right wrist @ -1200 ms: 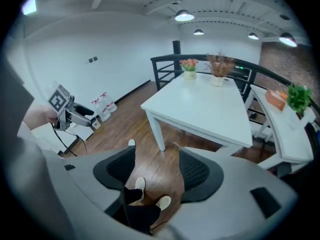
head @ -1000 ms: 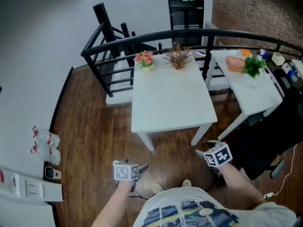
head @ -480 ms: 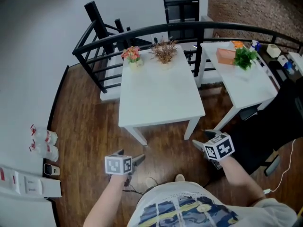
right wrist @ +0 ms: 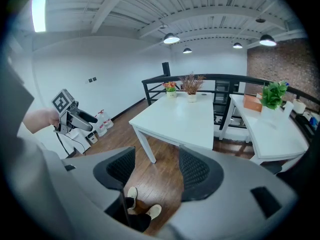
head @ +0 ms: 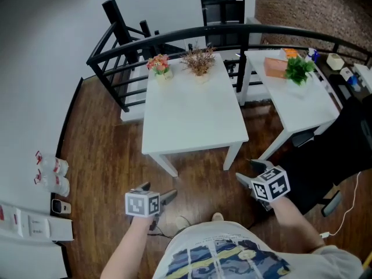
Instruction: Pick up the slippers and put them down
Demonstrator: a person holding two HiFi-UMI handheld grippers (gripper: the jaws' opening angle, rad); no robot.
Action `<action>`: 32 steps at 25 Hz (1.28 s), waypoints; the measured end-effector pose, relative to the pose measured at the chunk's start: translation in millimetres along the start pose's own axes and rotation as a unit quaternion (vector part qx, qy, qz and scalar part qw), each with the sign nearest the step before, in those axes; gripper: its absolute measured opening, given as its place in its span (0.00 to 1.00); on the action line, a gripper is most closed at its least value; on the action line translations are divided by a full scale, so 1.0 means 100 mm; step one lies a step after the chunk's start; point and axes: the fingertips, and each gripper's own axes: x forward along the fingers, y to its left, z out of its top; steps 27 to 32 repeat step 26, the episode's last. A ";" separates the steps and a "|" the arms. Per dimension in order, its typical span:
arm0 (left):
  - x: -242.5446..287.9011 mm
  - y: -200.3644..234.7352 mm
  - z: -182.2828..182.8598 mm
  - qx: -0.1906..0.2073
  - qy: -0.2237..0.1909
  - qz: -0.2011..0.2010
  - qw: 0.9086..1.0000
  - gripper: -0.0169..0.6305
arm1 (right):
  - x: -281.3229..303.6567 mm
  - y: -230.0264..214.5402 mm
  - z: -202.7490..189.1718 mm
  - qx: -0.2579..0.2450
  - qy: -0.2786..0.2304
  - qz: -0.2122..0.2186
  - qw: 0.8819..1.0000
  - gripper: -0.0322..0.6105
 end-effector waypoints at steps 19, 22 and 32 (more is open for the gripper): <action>-0.16 0.01 0.02 0.000 -0.016 -0.022 1.000 0.80 | -0.09 0.23 0.00 -0.017 0.004 -0.009 1.000 0.51; -0.19 0.05 0.02 0.000 -0.019 -0.023 1.000 0.80 | -0.07 0.30 0.03 -0.018 0.005 -0.007 1.000 0.51; -0.23 0.14 0.02 0.000 -0.020 -0.025 0.999 0.80 | -0.02 0.39 0.05 -0.021 0.007 -0.007 1.000 0.51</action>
